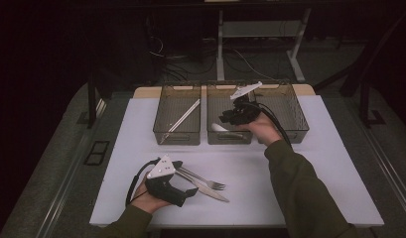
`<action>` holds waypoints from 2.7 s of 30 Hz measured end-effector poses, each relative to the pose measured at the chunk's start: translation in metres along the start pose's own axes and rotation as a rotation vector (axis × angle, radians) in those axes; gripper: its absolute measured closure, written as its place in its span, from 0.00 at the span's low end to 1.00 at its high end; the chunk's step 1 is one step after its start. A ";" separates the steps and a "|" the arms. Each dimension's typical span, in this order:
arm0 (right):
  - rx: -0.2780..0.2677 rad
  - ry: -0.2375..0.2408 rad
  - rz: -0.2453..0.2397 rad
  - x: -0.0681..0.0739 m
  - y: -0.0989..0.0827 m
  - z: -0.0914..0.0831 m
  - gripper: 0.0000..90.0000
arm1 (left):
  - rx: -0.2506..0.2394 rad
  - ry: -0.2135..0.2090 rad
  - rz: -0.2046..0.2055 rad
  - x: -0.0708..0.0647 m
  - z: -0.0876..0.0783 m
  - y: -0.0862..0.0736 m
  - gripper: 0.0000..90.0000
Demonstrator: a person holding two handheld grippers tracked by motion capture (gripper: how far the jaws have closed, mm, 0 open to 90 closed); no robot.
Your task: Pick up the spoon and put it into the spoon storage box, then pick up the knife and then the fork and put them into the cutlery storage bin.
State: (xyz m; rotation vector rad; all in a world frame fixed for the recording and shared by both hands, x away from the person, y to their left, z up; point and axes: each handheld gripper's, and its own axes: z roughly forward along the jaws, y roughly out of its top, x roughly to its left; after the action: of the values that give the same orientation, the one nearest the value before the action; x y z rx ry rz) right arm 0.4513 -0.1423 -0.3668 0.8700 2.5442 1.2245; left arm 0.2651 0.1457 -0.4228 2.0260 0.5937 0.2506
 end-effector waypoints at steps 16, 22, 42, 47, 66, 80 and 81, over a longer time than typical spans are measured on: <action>-0.091 0.042 0.079 0.009 -0.017 -0.035 0.44 | 0.002 0.007 -0.002 0.000 -0.001 0.000 0.00; -0.114 0.049 0.075 0.018 -0.029 -0.050 0.40 | 0.006 0.010 -0.007 0.000 -0.001 0.000 0.00; -0.150 -0.014 0.121 0.050 -0.126 -0.092 0.26 | 0.025 0.025 -0.007 0.002 -0.002 0.002 0.00; -0.155 -0.046 0.134 0.054 -0.152 -0.107 0.23 | 0.036 0.050 0.000 0.005 -0.005 0.004 0.07; -0.148 -0.055 0.165 0.070 -0.206 -0.137 0.22 | 0.194 0.181 -0.029 0.054 0.000 0.004 0.94; -0.144 -0.059 0.169 0.069 -0.206 -0.136 0.22 | 0.307 0.219 -0.044 0.079 0.005 -0.011 0.99; -0.143 -0.059 0.170 0.069 -0.206 -0.136 0.22 | 0.309 0.215 -0.045 0.080 0.005 -0.011 0.99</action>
State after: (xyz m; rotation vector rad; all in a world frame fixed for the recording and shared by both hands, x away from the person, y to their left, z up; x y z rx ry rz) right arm 0.2528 -0.2919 -0.4311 1.0890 2.3437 1.3876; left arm 0.3326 0.1870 -0.4404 2.2958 0.8548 0.3721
